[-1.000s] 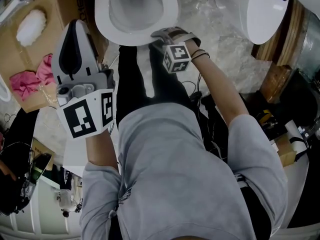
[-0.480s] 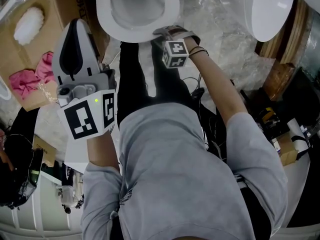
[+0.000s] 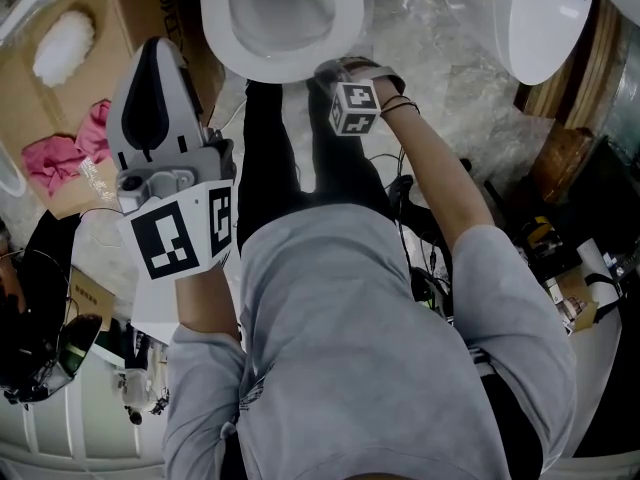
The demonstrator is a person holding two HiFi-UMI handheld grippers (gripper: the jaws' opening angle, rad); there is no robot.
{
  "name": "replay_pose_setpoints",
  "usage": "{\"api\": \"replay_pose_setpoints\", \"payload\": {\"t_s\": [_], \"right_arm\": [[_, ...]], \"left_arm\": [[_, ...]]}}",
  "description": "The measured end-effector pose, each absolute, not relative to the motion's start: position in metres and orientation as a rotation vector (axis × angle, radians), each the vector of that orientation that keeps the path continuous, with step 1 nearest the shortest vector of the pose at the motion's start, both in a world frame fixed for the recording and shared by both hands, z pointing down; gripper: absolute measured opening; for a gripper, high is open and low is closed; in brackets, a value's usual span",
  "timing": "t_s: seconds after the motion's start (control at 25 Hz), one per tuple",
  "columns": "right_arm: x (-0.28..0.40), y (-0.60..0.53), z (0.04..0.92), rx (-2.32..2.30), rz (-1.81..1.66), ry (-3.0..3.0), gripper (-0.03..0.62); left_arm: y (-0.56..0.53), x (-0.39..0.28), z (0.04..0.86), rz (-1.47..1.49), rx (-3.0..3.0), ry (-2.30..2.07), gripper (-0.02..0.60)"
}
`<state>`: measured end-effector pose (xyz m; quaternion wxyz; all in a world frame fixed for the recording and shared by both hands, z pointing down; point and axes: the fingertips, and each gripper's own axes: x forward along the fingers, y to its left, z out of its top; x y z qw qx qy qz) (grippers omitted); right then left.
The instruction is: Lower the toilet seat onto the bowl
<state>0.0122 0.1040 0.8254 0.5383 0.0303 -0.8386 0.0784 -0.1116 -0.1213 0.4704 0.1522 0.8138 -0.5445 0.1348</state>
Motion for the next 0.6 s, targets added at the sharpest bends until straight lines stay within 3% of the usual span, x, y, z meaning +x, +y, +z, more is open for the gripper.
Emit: {"api": "replay_pose_setpoints", "payload": {"t_s": [0.6], "right_arm": [[0.024, 0.061, 0.761, 0.324, 0.320, -2.034, -0.002]], "left_arm": [[-0.136, -0.111, 0.422, 0.332, 2.377, -1.580, 0.000]]}}
